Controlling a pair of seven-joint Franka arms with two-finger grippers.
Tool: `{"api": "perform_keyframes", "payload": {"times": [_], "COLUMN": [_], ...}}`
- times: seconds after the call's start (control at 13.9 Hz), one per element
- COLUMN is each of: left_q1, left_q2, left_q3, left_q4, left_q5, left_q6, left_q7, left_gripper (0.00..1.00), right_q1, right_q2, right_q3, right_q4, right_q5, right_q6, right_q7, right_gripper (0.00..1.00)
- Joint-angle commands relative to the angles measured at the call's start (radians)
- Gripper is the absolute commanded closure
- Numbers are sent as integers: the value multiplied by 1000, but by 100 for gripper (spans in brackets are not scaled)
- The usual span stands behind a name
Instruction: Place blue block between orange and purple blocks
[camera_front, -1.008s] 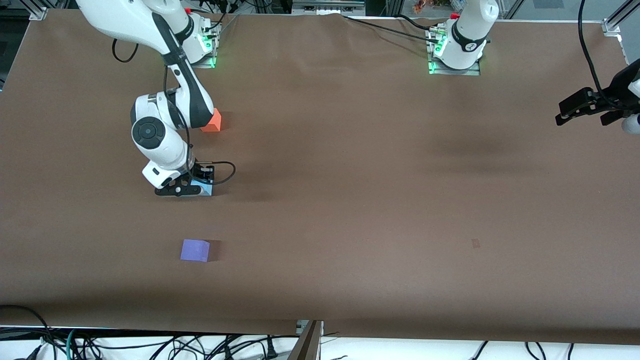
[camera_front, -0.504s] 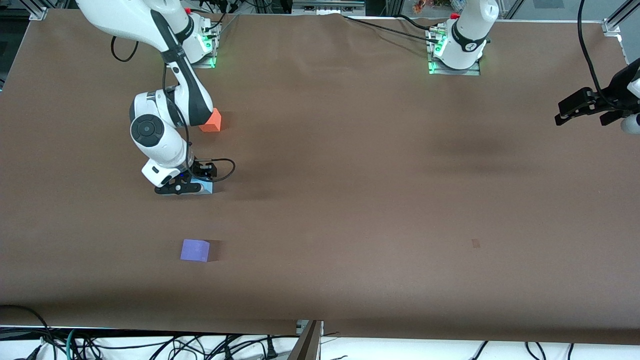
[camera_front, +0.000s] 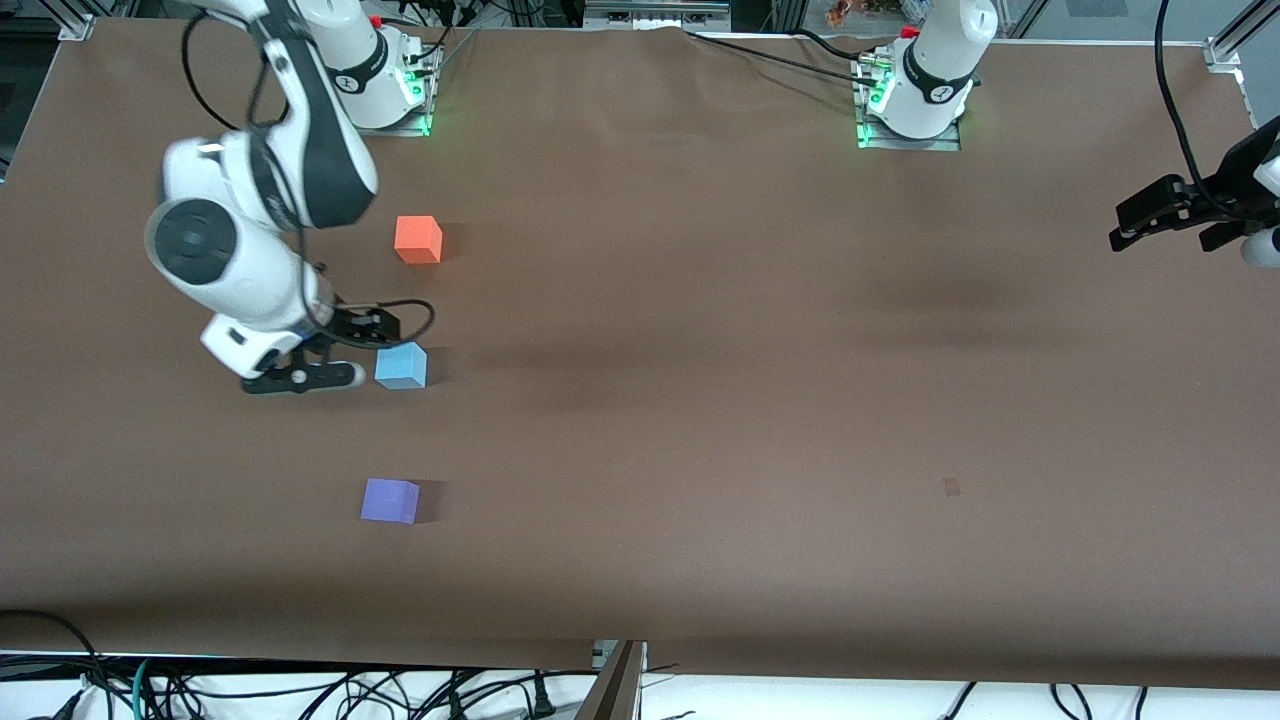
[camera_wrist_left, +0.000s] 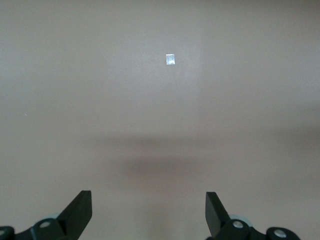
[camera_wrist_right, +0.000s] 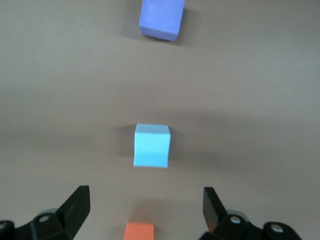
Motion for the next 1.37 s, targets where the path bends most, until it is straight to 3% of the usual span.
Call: {"api": "perform_keyframes", "payload": {"times": [0.0, 0.29, 0.43, 0.58, 0.79, 0.94, 1.3], "left_q1": [5, 0, 2, 2, 2, 2, 2], "left_q2": [1, 1, 1, 1, 1, 1, 1], "left_q3": [4, 2, 2, 2, 4, 4, 4], "left_q4": [7, 7, 7, 7, 7, 7, 7], "left_q5": [-20, -19, -20, -19, -19, -19, -19], "left_q6": [7, 7, 7, 7, 7, 7, 7], "left_q7": [21, 21, 21, 21, 21, 21, 21], "left_gripper": [0, 0, 0, 0, 0, 0, 0], "right_q1": [-5, -14, -82, -212, -319, -434, -447], "right_q2": [23, 3, -63, -116, -190, -227, -223], "right_q3": [-21, -21, 17, 127, 168, 252, 266], "right_q4": [188, 331, 290, 262, 251, 216, 194], "right_q5": [9, 1, 1, -1, 5, 4, 2], "right_q6": [-205, -414, -397, -391, -393, -396, -402], "right_q7": [-69, -41, -44, -51, -55, -54, -117], "right_gripper": [0, 0, 0, 0, 0, 0, 0]}}
